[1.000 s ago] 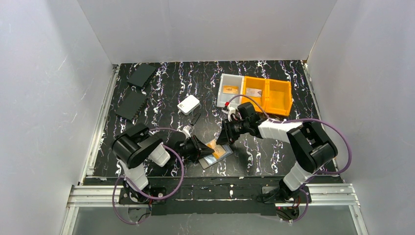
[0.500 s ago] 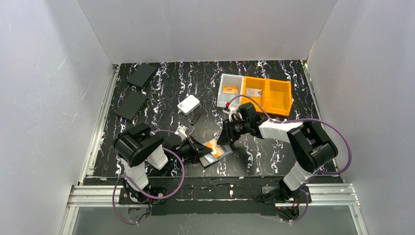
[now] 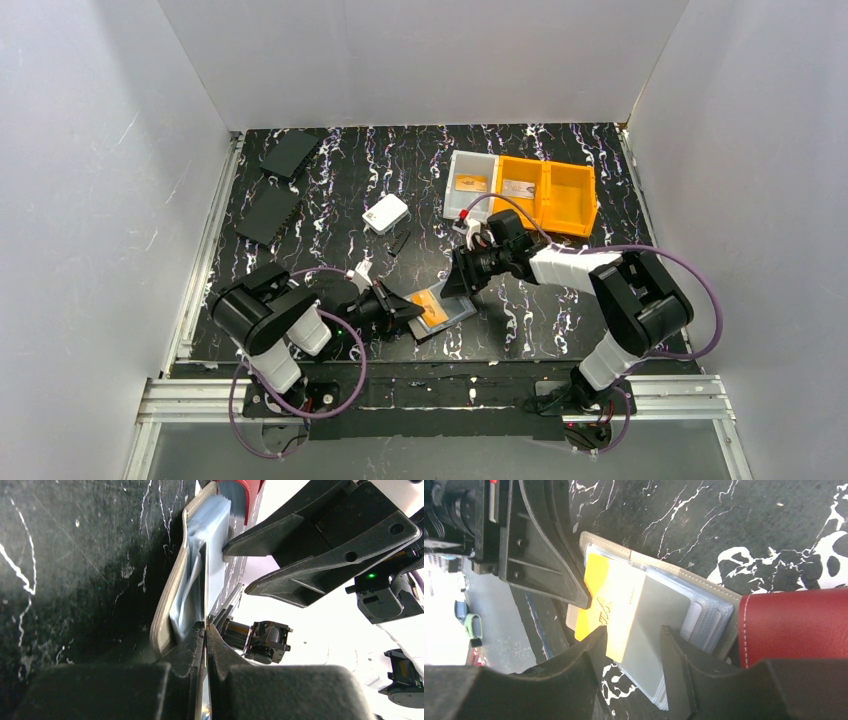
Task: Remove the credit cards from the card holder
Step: Remove the credit card from the card holder, then place the credit card in the storage box.
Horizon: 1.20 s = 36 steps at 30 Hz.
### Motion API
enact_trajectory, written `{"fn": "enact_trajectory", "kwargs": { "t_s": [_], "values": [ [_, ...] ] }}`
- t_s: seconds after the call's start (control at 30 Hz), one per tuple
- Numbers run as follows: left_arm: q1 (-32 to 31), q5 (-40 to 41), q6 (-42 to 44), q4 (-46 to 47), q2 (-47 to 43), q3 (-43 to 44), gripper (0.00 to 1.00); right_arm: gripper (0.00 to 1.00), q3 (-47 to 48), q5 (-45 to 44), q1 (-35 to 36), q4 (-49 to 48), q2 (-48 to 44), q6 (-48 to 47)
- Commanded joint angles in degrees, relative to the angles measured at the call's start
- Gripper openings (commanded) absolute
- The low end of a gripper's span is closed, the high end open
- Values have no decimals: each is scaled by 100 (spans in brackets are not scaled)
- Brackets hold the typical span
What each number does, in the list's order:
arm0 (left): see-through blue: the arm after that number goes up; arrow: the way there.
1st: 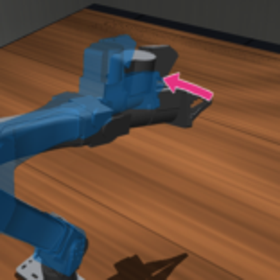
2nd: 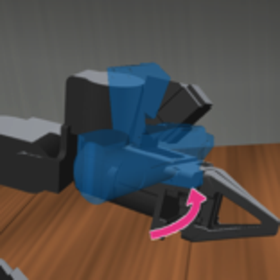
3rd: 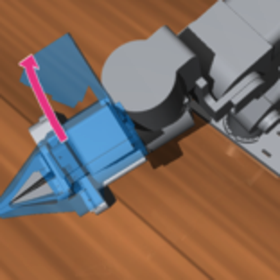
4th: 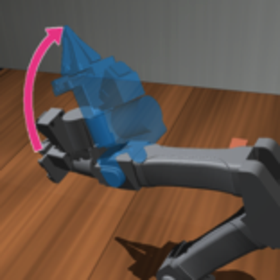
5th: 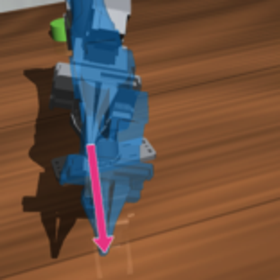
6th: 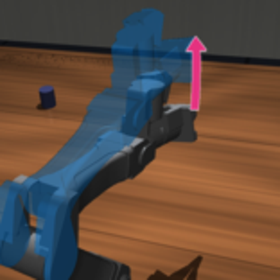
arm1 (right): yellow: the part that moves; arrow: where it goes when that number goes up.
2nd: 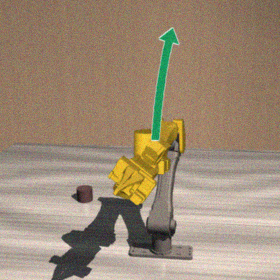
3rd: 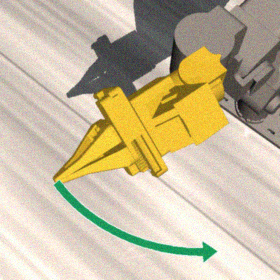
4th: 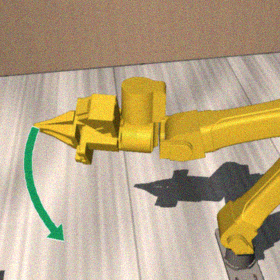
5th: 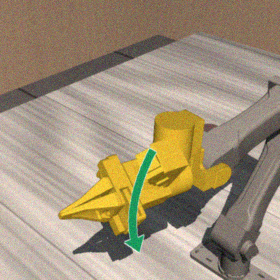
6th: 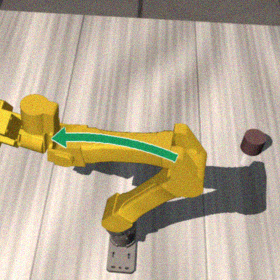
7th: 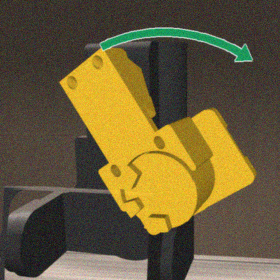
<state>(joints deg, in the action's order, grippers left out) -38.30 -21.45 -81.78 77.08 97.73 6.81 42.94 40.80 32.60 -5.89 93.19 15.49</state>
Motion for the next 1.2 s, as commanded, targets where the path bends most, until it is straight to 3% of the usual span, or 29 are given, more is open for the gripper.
{"fn": "enact_trajectory", "kwargs": {
  "t_s": [0.0,0.2,0.43,0.67,0.8,0.97,1.17],
  "values": [
    [43,-175,363,-358,-565,-123,0,56,-266,-76,-8,642,-330,-527],
    [43,-411,1021,-1749,-1786,139,0,67,-197,781,-8,578,-916,-1084],
    [62,-423,2257,-4074,-3594,729,0,74,97,1747,-286,1242,-1364,-1929],
    [67,-954,3057,-4219,-3496,1395,0,77,877,2284,-940,2261,-1633,-2668],
    [69,-1215,3487,-4213,-3419,1874,0,80,1045,2588,-1495,2426,-1900,-2574],
    [69,-1534,3725,-4204,-3100,2358,0,84,699,2786,-1961,1653,-2314,-1741],
    [60,-1745,3723,-3885,-2692,2727,0,86,53,2883,-1995,363,-2340,-561]
  ]
}}
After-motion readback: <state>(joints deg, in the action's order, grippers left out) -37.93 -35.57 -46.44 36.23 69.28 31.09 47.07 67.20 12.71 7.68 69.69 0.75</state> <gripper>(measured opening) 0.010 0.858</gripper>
